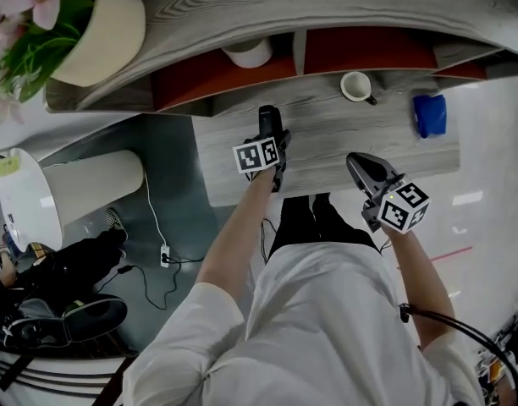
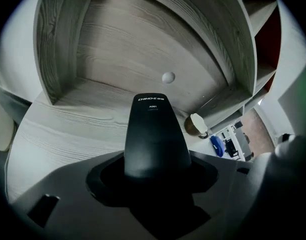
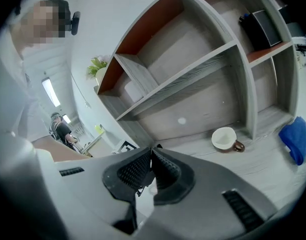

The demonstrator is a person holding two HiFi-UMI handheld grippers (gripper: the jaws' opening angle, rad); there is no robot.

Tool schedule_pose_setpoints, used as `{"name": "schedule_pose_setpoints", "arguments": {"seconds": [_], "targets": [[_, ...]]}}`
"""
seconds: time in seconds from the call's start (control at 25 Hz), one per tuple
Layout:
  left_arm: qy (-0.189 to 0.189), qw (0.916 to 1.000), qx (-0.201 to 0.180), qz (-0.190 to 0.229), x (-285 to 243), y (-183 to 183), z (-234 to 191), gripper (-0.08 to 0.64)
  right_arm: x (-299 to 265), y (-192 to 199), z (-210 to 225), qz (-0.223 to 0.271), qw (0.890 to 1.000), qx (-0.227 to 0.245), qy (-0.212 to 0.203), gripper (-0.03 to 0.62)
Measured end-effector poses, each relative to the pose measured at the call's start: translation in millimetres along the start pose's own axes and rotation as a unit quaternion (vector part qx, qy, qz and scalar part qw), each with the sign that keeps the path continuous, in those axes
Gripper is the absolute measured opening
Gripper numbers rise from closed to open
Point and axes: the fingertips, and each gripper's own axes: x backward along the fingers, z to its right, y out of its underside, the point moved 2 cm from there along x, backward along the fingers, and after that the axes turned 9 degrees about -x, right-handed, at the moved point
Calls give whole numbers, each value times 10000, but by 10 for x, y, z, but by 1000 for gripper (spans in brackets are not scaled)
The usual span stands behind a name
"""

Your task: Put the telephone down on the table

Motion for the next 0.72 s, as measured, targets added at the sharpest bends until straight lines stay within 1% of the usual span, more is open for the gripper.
{"name": "schedule_pose_setpoints", "arguments": {"seconds": [0.2,0.32,0.44,0.6,0.72], "targets": [[-590,9979,-206,-166,-250,-37,-189,287,10,40,50,-41,9999,-61,95,18],[-965,9947,-178,-317,-345,-5,-285,287,-1,50,55,-45,9999,-88,132,18],[-1296,9905,-278,-369,-407,36,-362,287,-1,67,43,-68,9998,-109,155,18],[-1352,9892,-318,-474,-522,88,-390,287,24,77,40,-76,9998,-132,157,18],[-1470,9871,-389,-504,-546,103,-397,287,39,92,72,-89,9997,-145,176,18]]}}
